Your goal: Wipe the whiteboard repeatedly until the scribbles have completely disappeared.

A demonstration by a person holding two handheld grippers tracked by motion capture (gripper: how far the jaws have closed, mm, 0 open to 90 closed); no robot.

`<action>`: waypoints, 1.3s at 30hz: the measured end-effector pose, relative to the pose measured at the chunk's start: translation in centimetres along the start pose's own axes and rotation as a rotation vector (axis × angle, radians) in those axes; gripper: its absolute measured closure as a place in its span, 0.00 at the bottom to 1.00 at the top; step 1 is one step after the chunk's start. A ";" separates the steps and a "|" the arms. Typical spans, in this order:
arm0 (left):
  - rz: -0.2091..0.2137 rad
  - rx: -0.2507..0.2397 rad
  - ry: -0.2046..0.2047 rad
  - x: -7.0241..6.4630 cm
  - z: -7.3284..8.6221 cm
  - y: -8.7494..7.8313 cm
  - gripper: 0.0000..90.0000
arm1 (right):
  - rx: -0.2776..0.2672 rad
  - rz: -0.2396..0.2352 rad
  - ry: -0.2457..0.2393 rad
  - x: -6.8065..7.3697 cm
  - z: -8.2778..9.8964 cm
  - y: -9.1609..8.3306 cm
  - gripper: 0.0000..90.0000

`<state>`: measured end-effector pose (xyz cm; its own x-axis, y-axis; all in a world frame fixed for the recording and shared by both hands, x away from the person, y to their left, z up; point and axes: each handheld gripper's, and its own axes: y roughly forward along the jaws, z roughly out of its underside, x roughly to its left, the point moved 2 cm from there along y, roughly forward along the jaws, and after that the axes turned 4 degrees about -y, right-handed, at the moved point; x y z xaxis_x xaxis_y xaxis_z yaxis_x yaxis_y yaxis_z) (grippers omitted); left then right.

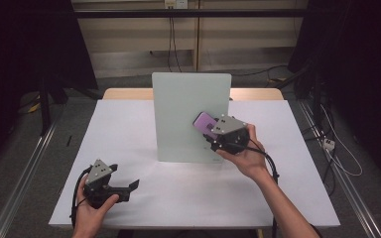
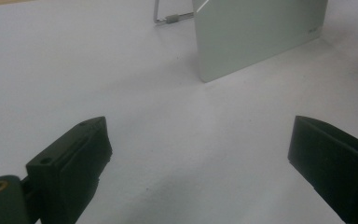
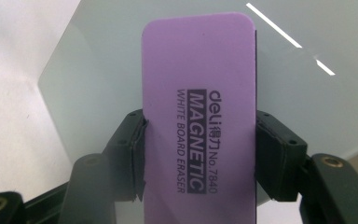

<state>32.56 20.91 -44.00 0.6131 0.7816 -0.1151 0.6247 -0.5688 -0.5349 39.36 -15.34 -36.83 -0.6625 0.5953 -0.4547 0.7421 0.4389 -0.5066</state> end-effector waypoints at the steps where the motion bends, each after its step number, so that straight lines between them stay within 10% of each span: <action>1: -0.001 0.000 0.002 -0.1 0.0 0.0 0.06 | 0.006 -0.007 -0.004 0.3 0.3 0.1 0.47; 11: 0.008 0.014 0.012 -0.4 0.0 0.4 0.06 | 0.051 -0.095 -0.029 3.6 2.7 1.8 0.47; 29: 0.018 0.020 0.020 -0.6 0.0 0.6 0.06 | 0.086 -0.228 -0.091 8.2 1.5 5.8 0.47; 39: 0.012 0.012 0.010 -0.3 0.0 0.2 0.06 | 0.050 -0.198 -0.052 6.9 0.9 5.0 0.47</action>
<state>32.47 20.58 -44.05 0.6251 0.7722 -0.1135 0.6115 -0.5749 -0.5437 38.46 -9.63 -43.13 -0.8005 0.4642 -0.3792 0.5915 0.5097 -0.6248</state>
